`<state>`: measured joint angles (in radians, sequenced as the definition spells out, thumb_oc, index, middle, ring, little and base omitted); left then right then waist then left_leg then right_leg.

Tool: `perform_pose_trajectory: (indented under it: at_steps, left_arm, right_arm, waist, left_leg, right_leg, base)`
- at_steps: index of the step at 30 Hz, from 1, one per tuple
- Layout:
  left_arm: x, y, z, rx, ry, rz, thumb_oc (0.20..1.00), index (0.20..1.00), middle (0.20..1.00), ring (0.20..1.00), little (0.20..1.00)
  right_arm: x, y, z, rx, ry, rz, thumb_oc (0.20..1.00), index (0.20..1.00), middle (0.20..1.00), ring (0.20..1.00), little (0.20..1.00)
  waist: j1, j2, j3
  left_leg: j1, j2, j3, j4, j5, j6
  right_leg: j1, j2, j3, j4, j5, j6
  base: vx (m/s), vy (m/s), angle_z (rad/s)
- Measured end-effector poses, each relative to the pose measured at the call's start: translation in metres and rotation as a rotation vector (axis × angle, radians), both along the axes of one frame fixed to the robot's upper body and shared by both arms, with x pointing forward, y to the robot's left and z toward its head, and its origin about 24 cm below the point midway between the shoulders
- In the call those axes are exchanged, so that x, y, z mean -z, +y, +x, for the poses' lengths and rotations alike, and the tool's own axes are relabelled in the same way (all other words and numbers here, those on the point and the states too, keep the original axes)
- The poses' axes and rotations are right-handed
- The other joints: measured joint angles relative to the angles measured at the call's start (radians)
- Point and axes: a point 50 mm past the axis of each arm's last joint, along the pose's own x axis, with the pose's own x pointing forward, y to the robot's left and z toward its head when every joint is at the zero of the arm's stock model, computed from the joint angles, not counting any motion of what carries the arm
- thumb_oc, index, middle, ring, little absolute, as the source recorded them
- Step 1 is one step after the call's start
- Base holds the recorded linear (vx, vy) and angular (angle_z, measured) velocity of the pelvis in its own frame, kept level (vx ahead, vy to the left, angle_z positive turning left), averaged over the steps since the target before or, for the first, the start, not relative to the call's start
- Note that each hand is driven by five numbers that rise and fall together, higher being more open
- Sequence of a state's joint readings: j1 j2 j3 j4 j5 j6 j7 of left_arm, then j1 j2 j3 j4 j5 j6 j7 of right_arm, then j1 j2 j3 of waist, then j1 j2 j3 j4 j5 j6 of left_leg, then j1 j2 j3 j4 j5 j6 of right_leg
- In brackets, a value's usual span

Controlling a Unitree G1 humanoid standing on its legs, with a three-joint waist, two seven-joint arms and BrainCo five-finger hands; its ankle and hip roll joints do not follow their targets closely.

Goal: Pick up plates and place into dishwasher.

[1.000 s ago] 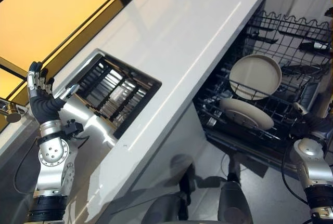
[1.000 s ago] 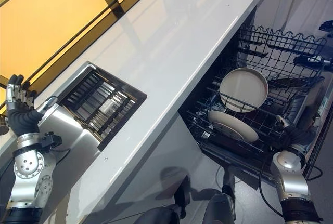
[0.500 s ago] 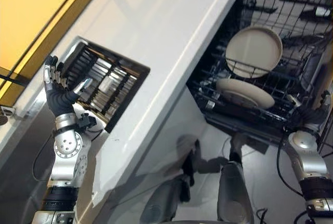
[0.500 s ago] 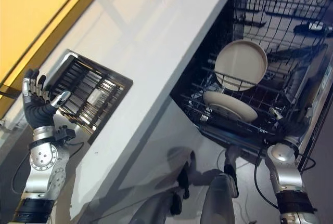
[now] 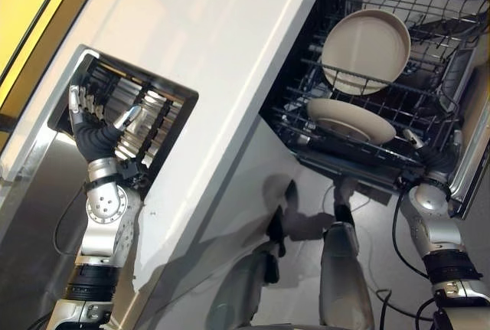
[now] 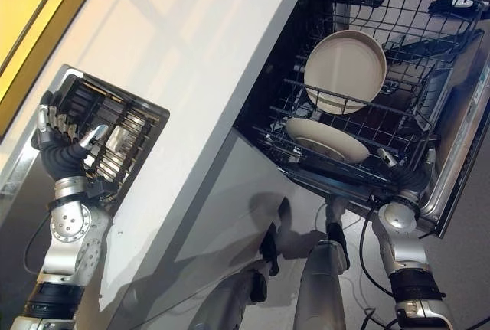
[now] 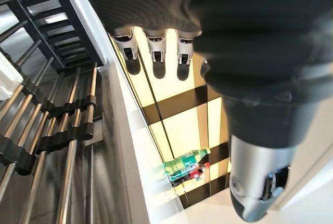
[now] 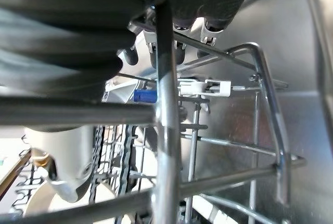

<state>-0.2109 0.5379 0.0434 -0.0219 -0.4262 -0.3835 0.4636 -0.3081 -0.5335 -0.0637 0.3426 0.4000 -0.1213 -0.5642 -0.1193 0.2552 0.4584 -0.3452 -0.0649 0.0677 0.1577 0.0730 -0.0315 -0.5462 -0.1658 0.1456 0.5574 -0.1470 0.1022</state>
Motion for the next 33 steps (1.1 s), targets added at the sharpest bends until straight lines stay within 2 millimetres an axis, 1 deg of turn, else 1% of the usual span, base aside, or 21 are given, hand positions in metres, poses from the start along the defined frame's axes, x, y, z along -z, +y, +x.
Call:
perform_pose_trajectory:
  at_steps: [5, 8, 14, 17, 19, 23, 24, 26, 28, 29, 31, 33]
  left_arm:
    - [-0.008, 0.001, 0.002, -0.005, -0.020, 0.010, 1.000, 1.000, 1.000, 1.000, 1.000]
    - [-0.010, 0.002, 0.001, -0.007, -0.024, 0.021, 1.000, 1.000, 1.000, 1.000, 1.000]
    - [-0.014, -0.002, -0.001, 0.005, -0.045, 0.019, 1.000, 1.000, 1.000, 1.000, 1.000]
    - [-0.014, -0.002, -0.001, 0.000, -0.047, 0.013, 1.000, 1.000, 1.000, 1.000, 1.000]
    - [-0.014, -0.003, -0.001, 0.000, -0.050, 0.008, 1.000, 1.000, 1.000, 1.000, 1.000]
    - [-0.013, -0.004, 0.000, -0.001, -0.034, 0.003, 1.000, 1.000, 1.000, 1.000, 1.000]
    - [-0.012, -0.006, 0.001, 0.007, -0.030, 0.004, 1.000, 1.000, 1.000, 1.000, 1.000]
    - [-0.011, -0.006, 0.000, 0.009, -0.025, 0.003, 1.000, 1.000, 1.000, 1.000, 1.000]
    - [-0.011, -0.009, 0.000, 0.018, -0.030, -0.002, 1.000, 1.000, 1.000, 1.000, 1.000]
    - [-0.010, -0.009, -0.001, 0.018, -0.026, -0.002, 1.000, 1.000, 1.000, 1.000, 1.000]
    - [-0.008, -0.009, -0.002, 0.024, -0.020, -0.014, 1.000, 1.000, 1.000, 1.000, 1.000]
    - [-0.005, -0.007, -0.004, 0.031, -0.012, -0.034, 1.000, 1.000, 1.000, 1.000, 1.000]
  right_arm:
    - [-0.003, 0.004, 0.004, -0.028, -0.021, 0.009, 1.000, 1.000, 1.000, 1.000, 1.000]
    - [-0.005, 0.006, 0.006, -0.043, -0.030, 0.011, 1.000, 1.000, 1.000, 1.000, 1.000]
    - [-0.008, 0.011, 0.010, -0.057, -0.038, 0.016, 1.000, 1.000, 1.000, 1.000, 1.000]
    - [-0.011, 0.017, 0.016, -0.077, -0.048, 0.030, 1.000, 1.000, 1.000, 1.000, 1.000]
    - [-0.013, 0.019, 0.019, -0.083, -0.050, 0.033, 1.000, 1.000, 1.000, 1.000, 1.000]
    - [-0.018, 0.026, 0.026, -0.101, -0.053, 0.037, 1.000, 1.000, 1.000, 1.000, 1.000]
    - [-0.020, 0.025, 0.028, -0.101, -0.052, 0.037, 1.000, 1.000, 1.000, 1.000, 1.000]
    - [-0.025, 0.028, 0.034, -0.107, -0.050, 0.037, 1.000, 1.000, 1.000, 1.000, 1.000]
    - [-0.031, 0.028, 0.039, -0.107, -0.051, 0.030, 1.000, 1.000, 1.000, 1.000, 1.000]
    - [-0.032, 0.028, 0.041, -0.108, -0.045, 0.025, 1.000, 1.000, 1.000, 1.000, 1.000]
    - [-0.033, 0.028, 0.042, -0.109, -0.039, 0.014, 1.000, 1.000, 1.000, 1.000, 1.000]
    - [-0.038, 0.030, 0.046, -0.120, -0.042, 0.006, 1.000, 1.000, 1.000, 1.000, 1.000]
  waist:
    - [0.026, 0.002, -0.001]
    - [0.030, 0.002, -0.001]
    - [0.035, 0.002, -0.002]
    - [0.038, 0.003, -0.002]
    - [0.053, 0.003, -0.002]
    - [0.070, 0.008, -0.005]
    - [0.083, 0.009, -0.006]
    - [0.091, 0.012, -0.008]
    - [0.112, 0.016, -0.012]
    - [0.115, 0.020, -0.015]
    - [0.137, 0.021, -0.015]
    - [0.146, 0.021, -0.015]
  left_leg:
    - [-0.032, 0.005, -0.029, 0.001, -0.001, -0.005]
    - [-0.035, 0.002, -0.045, 0.001, -0.005, -0.011]
    - [-0.051, 0.001, -0.057, 0.020, -0.003, -0.011]
    - [-0.051, 0.001, -0.059, 0.019, -0.003, -0.011]
    - [-0.051, 0.001, -0.059, 0.015, -0.003, -0.011]
    - [-0.053, -0.001, -0.071, 0.008, 0.004, -0.013]
    - [-0.053, -0.001, -0.071, 0.005, 0.007, -0.014]
    - [-0.056, -0.003, -0.073, 0.000, 0.010, -0.015]
    - [-0.066, -0.003, -0.077, -0.001, 0.011, -0.015]
    - [-0.072, -0.004, -0.085, -0.003, 0.013, -0.013]
    - [-0.071, -0.006, -0.092, -0.008, 0.015, -0.014]
    - [-0.078, -0.011, -0.098, -0.010, 0.018, -0.011]
  right_leg:
    - [-0.026, 0.020, -0.001, 0.000, 0.013, -0.014]
    - [-0.032, 0.022, -0.011, -0.006, 0.018, -0.021]
    - [-0.036, 0.020, -0.017, -0.004, 0.020, -0.020]
    - [-0.036, 0.019, -0.017, -0.004, 0.022, -0.022]
    - [-0.040, 0.019, -0.018, -0.004, 0.023, -0.024]
    - [-0.043, 0.009, -0.035, -0.003, 0.026, -0.023]
    - [-0.046, 0.002, -0.047, -0.003, 0.027, -0.023]
    - [-0.048, -0.004, -0.056, -0.004, 0.027, -0.023]
    - [-0.057, -0.011, -0.067, -0.004, 0.027, -0.022]
    - [-0.058, -0.015, -0.077, -0.004, 0.027, -0.022]
    - [-0.058, -0.021, -0.083, -0.007, 0.026, -0.022]
    - [-0.057, -0.029, -0.095, -0.006, 0.023, -0.020]
  base:
    - [0.00, 0.007, -0.03]
    - [0.00, 0.014, 0.01]
    - [0.00, 0.074, 0.02]
    - [-0.01, 0.087, 0.00]
    - [-0.03, 0.089, -0.04]
    - [-0.06, 0.073, 0.04]
    - [-0.07, 0.069, 0.04]
    - [-0.07, 0.057, 0.06]
    - [-0.07, 0.047, 0.10]
    - [-0.05, 0.041, 0.16]
    - [-0.05, 0.033, 0.13]
    - [-0.04, 0.024, 0.14]
